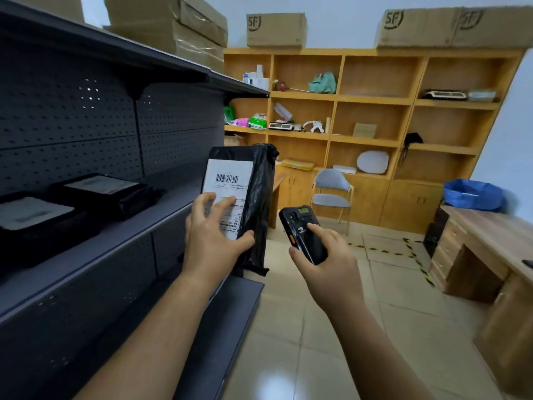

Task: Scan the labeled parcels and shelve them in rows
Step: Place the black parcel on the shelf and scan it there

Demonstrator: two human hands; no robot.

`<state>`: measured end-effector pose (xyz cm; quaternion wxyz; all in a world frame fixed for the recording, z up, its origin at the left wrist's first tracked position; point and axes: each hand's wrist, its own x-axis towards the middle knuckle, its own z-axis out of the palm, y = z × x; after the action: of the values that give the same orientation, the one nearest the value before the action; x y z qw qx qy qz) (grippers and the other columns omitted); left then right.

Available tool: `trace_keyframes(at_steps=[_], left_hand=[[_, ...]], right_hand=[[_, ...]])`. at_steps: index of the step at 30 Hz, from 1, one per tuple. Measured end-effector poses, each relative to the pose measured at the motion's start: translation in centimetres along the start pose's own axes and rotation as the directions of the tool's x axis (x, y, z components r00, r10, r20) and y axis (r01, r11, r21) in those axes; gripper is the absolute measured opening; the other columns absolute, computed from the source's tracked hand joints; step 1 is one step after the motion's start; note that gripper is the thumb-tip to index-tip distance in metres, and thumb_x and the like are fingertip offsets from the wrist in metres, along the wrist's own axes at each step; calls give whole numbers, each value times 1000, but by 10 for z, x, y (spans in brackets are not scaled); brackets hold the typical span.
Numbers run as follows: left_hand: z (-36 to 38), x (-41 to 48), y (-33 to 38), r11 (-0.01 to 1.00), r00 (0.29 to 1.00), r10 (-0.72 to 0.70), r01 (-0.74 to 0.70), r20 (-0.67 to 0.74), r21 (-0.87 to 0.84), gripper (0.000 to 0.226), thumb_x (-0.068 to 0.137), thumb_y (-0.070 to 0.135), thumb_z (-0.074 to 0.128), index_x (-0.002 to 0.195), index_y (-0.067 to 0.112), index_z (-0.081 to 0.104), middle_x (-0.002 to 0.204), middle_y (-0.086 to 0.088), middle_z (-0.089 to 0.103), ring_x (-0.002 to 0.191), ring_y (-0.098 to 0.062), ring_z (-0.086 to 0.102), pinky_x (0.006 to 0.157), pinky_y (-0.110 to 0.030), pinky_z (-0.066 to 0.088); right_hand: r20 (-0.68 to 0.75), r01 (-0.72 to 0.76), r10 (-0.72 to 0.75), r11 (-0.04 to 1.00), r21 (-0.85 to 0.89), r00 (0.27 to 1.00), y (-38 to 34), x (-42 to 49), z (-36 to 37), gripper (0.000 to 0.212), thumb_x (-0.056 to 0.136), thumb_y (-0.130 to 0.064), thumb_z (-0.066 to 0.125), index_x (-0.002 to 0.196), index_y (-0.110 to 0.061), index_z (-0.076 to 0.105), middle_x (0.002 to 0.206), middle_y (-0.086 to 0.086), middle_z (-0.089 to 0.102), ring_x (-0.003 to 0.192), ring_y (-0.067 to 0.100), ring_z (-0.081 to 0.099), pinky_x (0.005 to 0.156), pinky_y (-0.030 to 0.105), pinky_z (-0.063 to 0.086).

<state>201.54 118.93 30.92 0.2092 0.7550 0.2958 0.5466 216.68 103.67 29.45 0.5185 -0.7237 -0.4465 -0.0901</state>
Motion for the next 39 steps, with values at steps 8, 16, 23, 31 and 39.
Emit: trace_keyframes(at_steps=[8, 16, 23, 31, 39], left_hand=[[117, 110, -52, 988, 999, -10, 17, -43, 153, 61, 67, 36, 82, 124, 31, 61, 137, 9, 33, 125, -21, 39, 104, -35, 38], [156, 208, -99, 915, 953, -112, 209, -281, 345, 62, 66, 35, 82, 124, 34, 61, 138, 9, 33, 124, -24, 37, 103, -29, 31], [127, 241, -149, 808, 836, -230, 449, -497, 381, 59, 70, 40, 79, 125, 37, 57, 136, 16, 29, 122, -16, 33, 107, -41, 38], [122, 290, -191, 697, 727, -244, 592, -642, 406, 60, 68, 46, 76, 125, 38, 56, 134, 9, 34, 123, -23, 39, 104, -46, 43], [133, 336, -213, 302, 542, -519, 840, -661, 452, 74, 68, 54, 72, 135, 32, 50, 135, 2, 31, 118, -31, 39, 100, -47, 44]], right_hand=[[32, 57, -59, 996, 73, 998, 103, 144, 62, 55, 80, -44, 74, 131, -32, 58, 120, -12, 57, 105, 5, 55, 88, 26, 50], [181, 157, -205, 956, 248, 962, 136, 300, 162, 55, 79, -44, 76, 130, -36, 59, 126, -13, 57, 114, 6, 53, 95, 28, 47], [317, 240, -394, 871, 429, 862, 105, 371, 279, 51, 81, -39, 76, 129, -29, 61, 114, -13, 56, 103, 0, 48, 84, 17, 36], [413, 230, -490, 813, 535, 768, 90, 425, 375, 51, 81, -47, 73, 130, -40, 56, 121, -17, 52, 111, 3, 48, 84, 22, 39], [509, 162, -580, 745, 647, 636, 83, 462, 446, 52, 82, -50, 71, 131, -43, 55, 125, -20, 50, 96, -10, 46, 77, 19, 39]])
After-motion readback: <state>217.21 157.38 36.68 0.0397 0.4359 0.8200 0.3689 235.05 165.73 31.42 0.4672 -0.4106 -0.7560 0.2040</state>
